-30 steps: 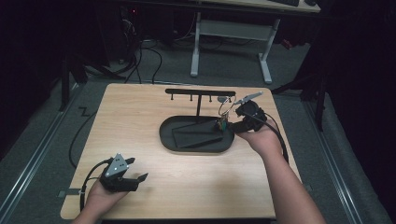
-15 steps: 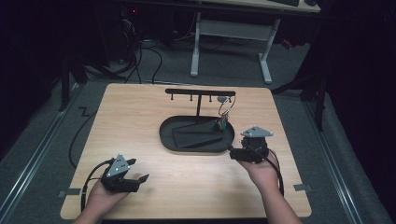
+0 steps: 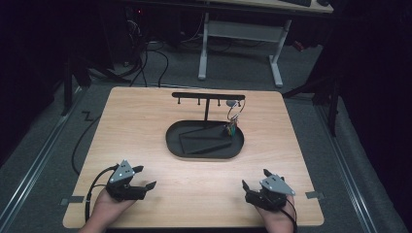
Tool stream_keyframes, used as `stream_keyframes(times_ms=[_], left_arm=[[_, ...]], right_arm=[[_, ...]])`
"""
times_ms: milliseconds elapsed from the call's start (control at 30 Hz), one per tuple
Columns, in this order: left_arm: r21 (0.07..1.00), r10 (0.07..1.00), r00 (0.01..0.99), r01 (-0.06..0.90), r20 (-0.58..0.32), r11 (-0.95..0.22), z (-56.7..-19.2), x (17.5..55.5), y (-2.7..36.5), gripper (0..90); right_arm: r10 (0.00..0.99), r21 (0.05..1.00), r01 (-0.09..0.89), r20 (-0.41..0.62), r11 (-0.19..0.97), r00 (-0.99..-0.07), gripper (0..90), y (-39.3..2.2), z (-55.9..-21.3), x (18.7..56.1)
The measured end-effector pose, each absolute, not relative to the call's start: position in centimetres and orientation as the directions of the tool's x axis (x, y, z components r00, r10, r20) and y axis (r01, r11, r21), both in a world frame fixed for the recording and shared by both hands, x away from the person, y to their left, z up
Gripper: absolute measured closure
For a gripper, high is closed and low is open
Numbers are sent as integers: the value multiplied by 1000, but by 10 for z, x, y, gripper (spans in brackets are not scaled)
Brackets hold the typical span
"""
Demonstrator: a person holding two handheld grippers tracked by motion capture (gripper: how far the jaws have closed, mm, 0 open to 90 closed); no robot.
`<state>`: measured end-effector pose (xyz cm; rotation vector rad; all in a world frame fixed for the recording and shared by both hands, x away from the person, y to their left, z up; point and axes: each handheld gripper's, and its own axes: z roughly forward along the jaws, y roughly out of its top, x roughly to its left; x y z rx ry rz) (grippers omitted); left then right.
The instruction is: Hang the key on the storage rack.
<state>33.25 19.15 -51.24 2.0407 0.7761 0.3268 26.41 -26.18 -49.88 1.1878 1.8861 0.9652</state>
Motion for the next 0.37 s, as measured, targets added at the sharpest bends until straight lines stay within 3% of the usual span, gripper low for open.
stream_keyframes(times_ms=[67, 133, 367], left_arm=[[823, 638, 767, 401, -61, -403, -513, 333, 190, 230], [820, 642, 764, 410, -70, -398, -514, 332, 191, 229], [824, 649, 757, 415, -78, -385, -513, 330, 199, 228]], right_arm=[[943, 886, 392, -126, 246, -307, 180, -268, -500, 260], [948, 876, 440, -58, 198, -313, 164, -272, -504, 265], [946, 880, 430, -64, 203, -317, 169, -265, -508, 272]])
